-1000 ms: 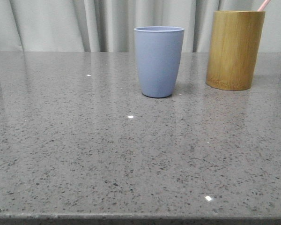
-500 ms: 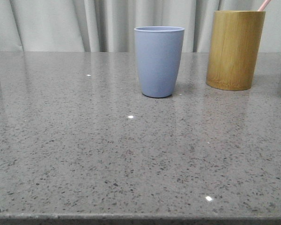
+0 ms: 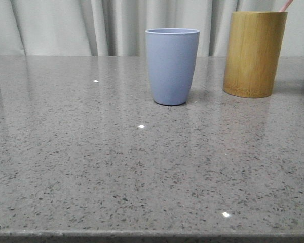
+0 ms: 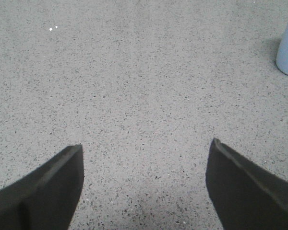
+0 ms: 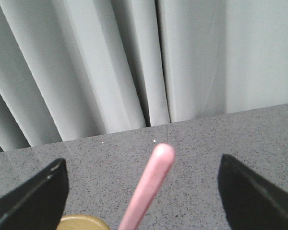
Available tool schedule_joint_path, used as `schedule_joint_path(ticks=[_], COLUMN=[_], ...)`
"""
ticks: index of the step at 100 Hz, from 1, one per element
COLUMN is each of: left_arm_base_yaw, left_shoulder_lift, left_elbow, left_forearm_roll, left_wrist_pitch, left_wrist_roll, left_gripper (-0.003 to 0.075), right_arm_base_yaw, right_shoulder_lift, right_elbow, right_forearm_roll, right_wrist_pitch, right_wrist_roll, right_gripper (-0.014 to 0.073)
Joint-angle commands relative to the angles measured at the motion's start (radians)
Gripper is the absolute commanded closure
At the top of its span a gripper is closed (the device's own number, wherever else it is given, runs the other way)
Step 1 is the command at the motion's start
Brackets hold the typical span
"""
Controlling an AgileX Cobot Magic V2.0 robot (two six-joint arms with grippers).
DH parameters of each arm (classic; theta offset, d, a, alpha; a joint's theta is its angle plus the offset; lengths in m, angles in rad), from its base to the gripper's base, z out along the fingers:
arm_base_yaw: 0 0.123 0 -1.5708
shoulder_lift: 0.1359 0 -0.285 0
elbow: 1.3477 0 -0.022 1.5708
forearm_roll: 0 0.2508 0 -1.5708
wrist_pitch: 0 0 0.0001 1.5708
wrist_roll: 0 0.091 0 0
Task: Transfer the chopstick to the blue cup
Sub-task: 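Grasp the pink chopstick with the right gripper and lift it out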
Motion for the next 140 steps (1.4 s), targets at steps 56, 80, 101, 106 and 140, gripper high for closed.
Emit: schedule_joint_path(ticks=[56,80,101,106,140], left_arm_base_yaw=[0.002,0.002,0.002,0.002,0.002], left_shoulder_lift=[-0.001,-0.001,-0.001,-0.001,-0.001], left_elbow=[-0.023,-0.023,-0.023,-0.023,-0.023], left_forearm_roll=[0.0,0.0,0.0,0.0,0.0], left_wrist_pitch=[-0.076,-0.076,-0.076,-0.076,-0.076], left_wrist_roll=[-0.009,-0.009,-0.009,-0.009,-0.009], left_gripper=[0.0207,0.0207,0.0207,0.0207,0.0207], right_arm_base_yaw=[0.002,0.002,0.002,0.002,0.082], right_shoulder_lift=[-0.044,-0.105,-0.187,-0.213,-0.34], right_elbow=[-0.039,-0.045,-0.115,-0.14,-0.251], right_forearm_roll=[0.0,-0.021,-0.063,-0.063,-0.063], right_wrist_pitch=[-0.136,-0.139,-0.115,-0.097,0.082], right_wrist_roll=[0.061,0.061,0.064,0.064,0.131], right_gripper=[0.0533,0.0629,0.0653,0.0653,0.0653])
